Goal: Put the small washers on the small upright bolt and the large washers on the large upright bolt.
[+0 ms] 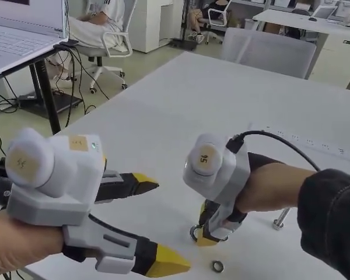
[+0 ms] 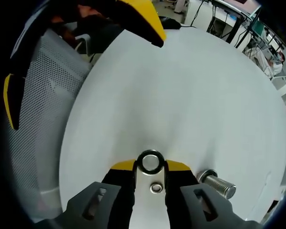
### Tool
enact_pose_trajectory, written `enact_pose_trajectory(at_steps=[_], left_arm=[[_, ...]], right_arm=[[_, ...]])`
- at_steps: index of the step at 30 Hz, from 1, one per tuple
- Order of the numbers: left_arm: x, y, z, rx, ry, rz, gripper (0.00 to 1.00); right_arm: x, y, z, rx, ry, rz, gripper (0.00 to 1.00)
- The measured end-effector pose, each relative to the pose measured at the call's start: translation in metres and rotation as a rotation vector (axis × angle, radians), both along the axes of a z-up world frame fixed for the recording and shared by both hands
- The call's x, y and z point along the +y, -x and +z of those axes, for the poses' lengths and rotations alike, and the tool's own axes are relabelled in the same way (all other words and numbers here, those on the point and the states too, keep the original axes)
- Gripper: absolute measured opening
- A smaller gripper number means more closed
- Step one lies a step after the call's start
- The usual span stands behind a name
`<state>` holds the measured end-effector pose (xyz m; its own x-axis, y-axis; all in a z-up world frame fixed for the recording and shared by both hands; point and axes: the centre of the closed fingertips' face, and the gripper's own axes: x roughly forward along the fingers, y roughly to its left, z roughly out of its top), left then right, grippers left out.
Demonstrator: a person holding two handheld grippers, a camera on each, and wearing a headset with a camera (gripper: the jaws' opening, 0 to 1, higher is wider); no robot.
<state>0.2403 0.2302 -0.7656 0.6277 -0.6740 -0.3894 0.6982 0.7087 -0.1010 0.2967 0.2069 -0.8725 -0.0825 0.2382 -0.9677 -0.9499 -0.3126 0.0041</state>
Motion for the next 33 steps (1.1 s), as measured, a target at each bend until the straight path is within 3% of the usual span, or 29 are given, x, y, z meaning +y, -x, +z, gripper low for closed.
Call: enact_pose_trajectory(at_steps=[21, 33], left_arm=[[-0.001, -0.007, 0.0, -0.003, -0.003, -0.016, 0.82], [0.0, -0.01, -0.001, -0.004, -0.006, -0.02, 0.82]], right_arm=[[-0.033, -0.017, 0.024, -0.028, 0.017, -0.052, 0.23], [-0.042, -0.031, 0.043, -0.061, 0.012, -0.072, 0.23]])
